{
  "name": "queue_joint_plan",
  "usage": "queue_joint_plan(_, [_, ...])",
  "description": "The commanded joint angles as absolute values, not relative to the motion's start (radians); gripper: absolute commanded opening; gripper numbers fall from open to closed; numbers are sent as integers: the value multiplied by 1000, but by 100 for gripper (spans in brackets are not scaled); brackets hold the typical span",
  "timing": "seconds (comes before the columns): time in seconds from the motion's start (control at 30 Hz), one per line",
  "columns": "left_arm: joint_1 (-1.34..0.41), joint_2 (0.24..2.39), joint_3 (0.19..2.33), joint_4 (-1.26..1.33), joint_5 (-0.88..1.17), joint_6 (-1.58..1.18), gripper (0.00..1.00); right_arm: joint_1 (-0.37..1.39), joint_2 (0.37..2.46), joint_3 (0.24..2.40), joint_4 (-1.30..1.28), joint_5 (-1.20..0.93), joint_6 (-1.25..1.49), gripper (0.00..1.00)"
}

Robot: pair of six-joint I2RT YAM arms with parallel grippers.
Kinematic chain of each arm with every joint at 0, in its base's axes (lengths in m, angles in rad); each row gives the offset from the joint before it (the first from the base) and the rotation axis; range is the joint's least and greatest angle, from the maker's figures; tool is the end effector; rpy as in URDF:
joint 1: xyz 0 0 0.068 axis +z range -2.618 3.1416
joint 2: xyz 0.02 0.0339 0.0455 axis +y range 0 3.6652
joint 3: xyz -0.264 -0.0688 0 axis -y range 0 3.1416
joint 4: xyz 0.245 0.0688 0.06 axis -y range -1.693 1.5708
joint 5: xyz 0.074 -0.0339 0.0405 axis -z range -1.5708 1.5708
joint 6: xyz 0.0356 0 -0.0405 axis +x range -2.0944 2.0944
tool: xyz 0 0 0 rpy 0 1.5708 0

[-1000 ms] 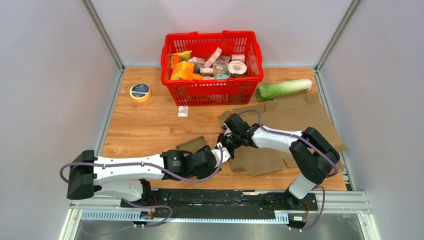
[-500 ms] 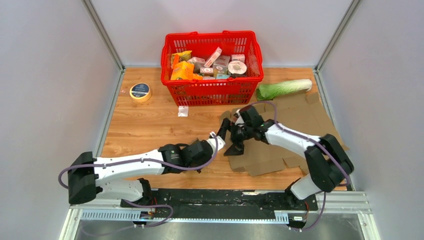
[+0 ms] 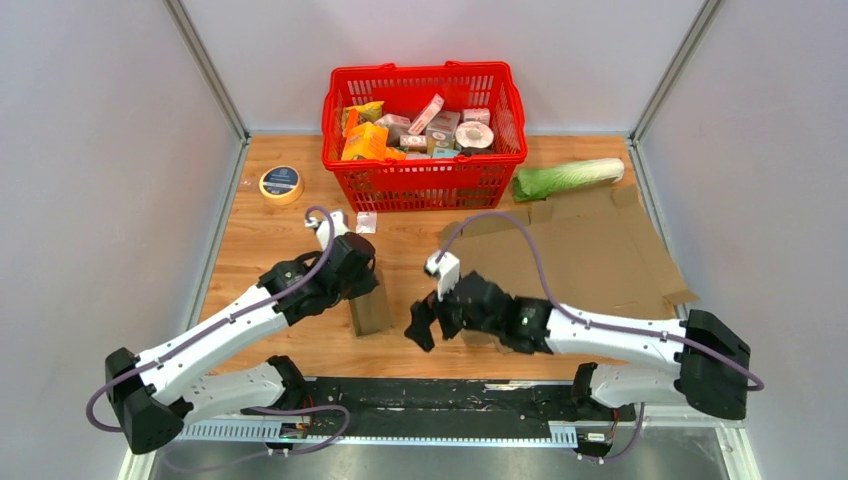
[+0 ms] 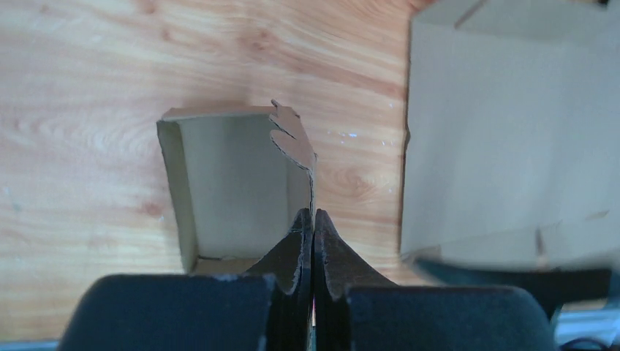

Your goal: Fold the paper box

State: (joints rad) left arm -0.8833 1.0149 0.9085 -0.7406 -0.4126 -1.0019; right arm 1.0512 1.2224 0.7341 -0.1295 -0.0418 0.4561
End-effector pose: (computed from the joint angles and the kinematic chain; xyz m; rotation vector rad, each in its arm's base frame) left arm 0.1388 -0.1465 0.2915 -0.3267 2.3461 -0.4328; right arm 0.1296 0.2296 0.2362 -0.7081 2.2232 0.8597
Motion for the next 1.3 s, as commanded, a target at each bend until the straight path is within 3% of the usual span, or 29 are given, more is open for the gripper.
queue_joint_plan(0.0, [-822,988,933,-882,-445,-1399,0,1204,1117,589,174,348,221,100])
queue_joint_plan(0.07, [-789,1011,959,-911,-396,-1475,0,1216,1103,519,343,286,160,100])
queue_joint_plan(0.17, [-778,1069,1027,-1044,-396,-1540,0,1233,1143,532,373,244,97,100])
queue_joint_plan(0.33, [-747,1071,988,-875,-253,-1467,0,1236,1206,607,309,69,-23,95])
queue_joint_plan(0.53, [-738,1042,942,-913,-221,-1565,0,1235,1198,635,273,94,-47,95])
queue_joint_plan(0.73, [-712,1075,942,-917,-172,-1563,0,1236,1244,672,252,-37,-106,95])
queue_joint_plan(0.8, [-710,1083,933,-873,-172,-1542,0,1235,1253,670,261,32,-112,95])
queue_joint_plan(0.9, [-707,1063,920,-847,-224,-1511,24,1221,1233,626,290,93,-58,95])
queue_joint_plan(0.93, [-709,1055,913,-841,-247,-1487,38,1218,1221,605,310,91,-43,95])
queue_joint_plan(1.03, [-707,1019,882,-775,-258,-1413,60,1219,1186,543,337,103,-6,95])
queue_joint_plan(1.23, [-709,852,815,-733,-319,-1090,70,1218,1098,523,241,198,198,96])
queue_joint_plan(1.27, [-709,765,771,-613,-301,-1016,70,1218,1086,534,209,224,236,96])
